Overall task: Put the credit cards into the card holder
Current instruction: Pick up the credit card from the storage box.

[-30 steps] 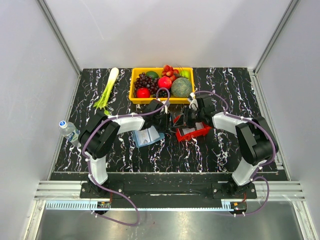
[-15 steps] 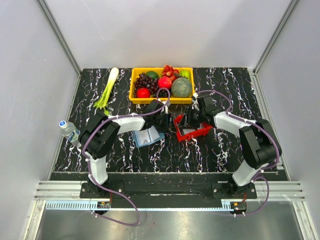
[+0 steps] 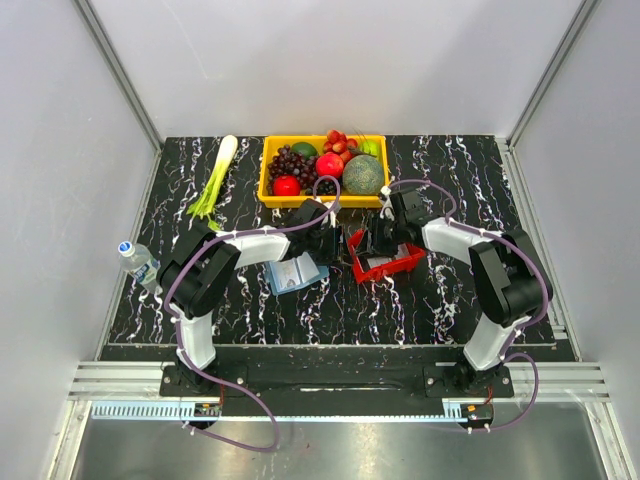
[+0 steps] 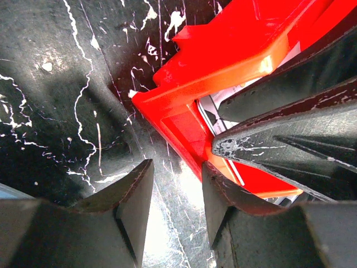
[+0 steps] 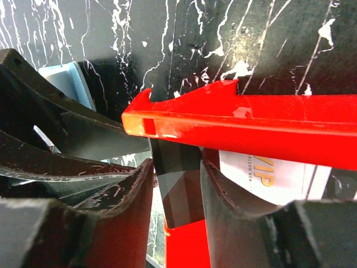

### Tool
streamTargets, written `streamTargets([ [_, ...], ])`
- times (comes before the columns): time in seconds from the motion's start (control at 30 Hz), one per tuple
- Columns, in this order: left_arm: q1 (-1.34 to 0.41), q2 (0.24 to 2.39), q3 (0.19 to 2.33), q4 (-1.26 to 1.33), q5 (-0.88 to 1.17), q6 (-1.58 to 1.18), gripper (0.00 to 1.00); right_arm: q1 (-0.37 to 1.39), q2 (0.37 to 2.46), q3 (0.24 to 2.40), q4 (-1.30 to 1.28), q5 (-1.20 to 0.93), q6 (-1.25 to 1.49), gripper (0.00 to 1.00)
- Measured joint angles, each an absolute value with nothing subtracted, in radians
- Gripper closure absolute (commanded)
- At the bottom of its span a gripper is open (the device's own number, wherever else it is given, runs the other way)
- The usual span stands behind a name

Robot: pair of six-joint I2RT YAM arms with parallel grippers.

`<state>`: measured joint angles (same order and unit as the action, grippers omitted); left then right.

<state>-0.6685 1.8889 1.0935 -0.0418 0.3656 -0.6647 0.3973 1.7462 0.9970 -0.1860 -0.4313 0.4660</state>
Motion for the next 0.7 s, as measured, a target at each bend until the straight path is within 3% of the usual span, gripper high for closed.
streamTargets([
  [0.4,-0.669,1.889,1.093,-0.041,0.366,-0.664,0.57,0.398,1.748,1.012,-0.179,-0.469,0.456,0.95],
  [0.7,-0.669,1.889,1.093,-0.042,0.366,-0.664,0.57,0.397,1.744,1.012,-0.175,-0.471,0.456,0.99],
])
